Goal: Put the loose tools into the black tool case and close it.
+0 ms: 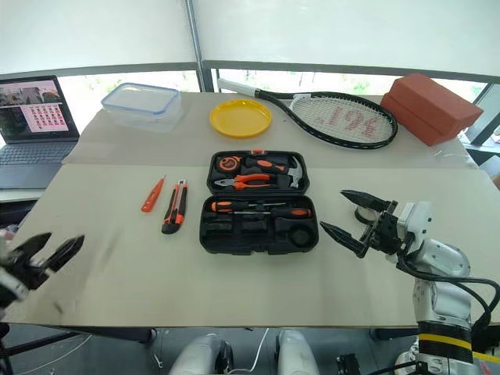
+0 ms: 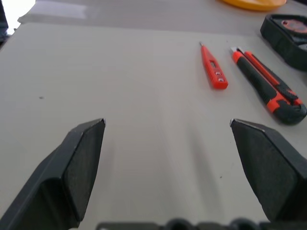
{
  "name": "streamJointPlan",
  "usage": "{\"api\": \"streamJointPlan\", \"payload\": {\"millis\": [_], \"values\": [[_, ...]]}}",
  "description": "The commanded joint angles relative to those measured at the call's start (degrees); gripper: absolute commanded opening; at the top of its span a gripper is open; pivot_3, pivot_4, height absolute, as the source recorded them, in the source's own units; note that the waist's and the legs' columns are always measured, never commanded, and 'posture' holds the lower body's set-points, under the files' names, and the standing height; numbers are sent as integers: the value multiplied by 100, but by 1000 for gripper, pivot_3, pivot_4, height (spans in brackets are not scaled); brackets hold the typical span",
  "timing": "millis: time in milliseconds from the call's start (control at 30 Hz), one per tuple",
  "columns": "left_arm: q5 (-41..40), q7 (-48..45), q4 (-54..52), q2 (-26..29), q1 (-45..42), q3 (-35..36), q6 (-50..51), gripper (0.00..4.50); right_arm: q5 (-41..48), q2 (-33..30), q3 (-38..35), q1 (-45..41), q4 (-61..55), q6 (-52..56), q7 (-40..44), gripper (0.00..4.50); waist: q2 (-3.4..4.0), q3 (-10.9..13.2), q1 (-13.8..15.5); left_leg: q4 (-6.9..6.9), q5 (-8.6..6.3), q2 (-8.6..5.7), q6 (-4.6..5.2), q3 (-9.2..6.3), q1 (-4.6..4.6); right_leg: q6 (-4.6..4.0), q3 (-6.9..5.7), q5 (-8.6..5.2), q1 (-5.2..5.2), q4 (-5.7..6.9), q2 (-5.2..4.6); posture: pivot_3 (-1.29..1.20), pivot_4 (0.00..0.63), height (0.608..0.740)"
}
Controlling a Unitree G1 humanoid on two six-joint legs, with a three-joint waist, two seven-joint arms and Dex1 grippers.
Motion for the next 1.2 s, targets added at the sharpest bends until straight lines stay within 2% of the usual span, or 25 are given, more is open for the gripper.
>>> {"api": "streamJointPlan", "payload": {"millis": [33, 133, 200, 233, 300, 467, 633, 733, 867, 1033, 1200], "values": [[-143, 756, 109, 520, -1347, -823, 1688, 4500, 300, -57, 90, -249, -509, 183, -106, 4454, -3, 1, 5, 0, 2, -1, -1, -1, 0, 0, 0, 0, 0, 1, 0, 0, 150, 740], [220, 1469, 778, 332, -2829, -1547, 2515, 4500, 347, -38, 232, -387, -628, 320, -195, 4454, -7, 2, 2, -3, 4, -9, -4, -2, 9, 1, 2, 2, 8, 3, 0, 0, 150, 740], [487, 1600, 1204, 126, -3445, -1929, 2625, 4500, 354, -18, 306, -431, -680, 358, -244, 4454, -11, 3, -25, -4, 12, -12, -17, -4, 9, 2, 0, 4, 7, 1, 2, 0, 150, 740], [695, 1571, 1521, 25, -3777, -2238, 2579, 4500, 375, -8, 359, -455, -727, 409, -269, 4454, -12, 3, -34, -5, 33, -12, -55, -1, 8, 2, 2, 4, 5, -2, 3, 0, 150, 740], [1109, 1604, 2103, -137, -4271, -2654, 2374, 4500, 432, -4, 433, -485, -807, 499, -298, 4454, -13, 3, -52, -6, 34, -17, -56, -1, -4, 3, -1, 3, -1, -10, 7, 0, 150, 740], [1786, 1465, 3486, -480, -5103, -3137, 1900, 4500, 476, -32, 530, -571, -963, 576, -330, 4454, -18, 7, -71, -6, 35, -18, -57, -1, -22, 3, -6, 3, -10, -10, 11, 0, 150, 740], [2238, 1112, 4360, -739, -5549, -3539, 1738, 4500, 474, -44, 538, -668, -1051, 665, -449, 4454, -19, 7, -24, -4, 34, -23, -54, 0, -17, 5, -4, 2, -6, -18, 4, 0, 150, 740], [2412, 1026, 4594, -815, -5625, -3547, 1751, 3795, 487, -72, 507, -640, -1107, 691, -487, 4500, -19, 7, 24, -3, 32, -23, -50, -1, -12, 5, -5, 2, -3, -5, 1, 0, 150, 740], [2518, 878, 4630, -801, -5529, -3479, 1855, 2288, 514, -170, 451, -561, -1161, 675, -446, 4500, -18, 6, 37, -1, 30, -23, -48, -3, -11, 6, -1, 3, -3, -1, -1, 0, 150, 740], [2357, 585, 4305, -675, -5287, -2999, 1807, 546, 545, -303, 431, -553, -1213, 653, -378, 4500, -18, 6, 34, 2, 28, -20, -43, -2, -13, 11, 2, 4, -3, -7, -3, 0, 150, 740], [2117, -255, 3884, -385, -5175, -2599, 1177, 439, 624, -391, 410, -550, -1342, 714, -426, 4500, -20, 7, 31, 3, 28, -15, -43, -2, -17, 11, -3, 5, -5, -9, -2, 0, 150, 740]]}}
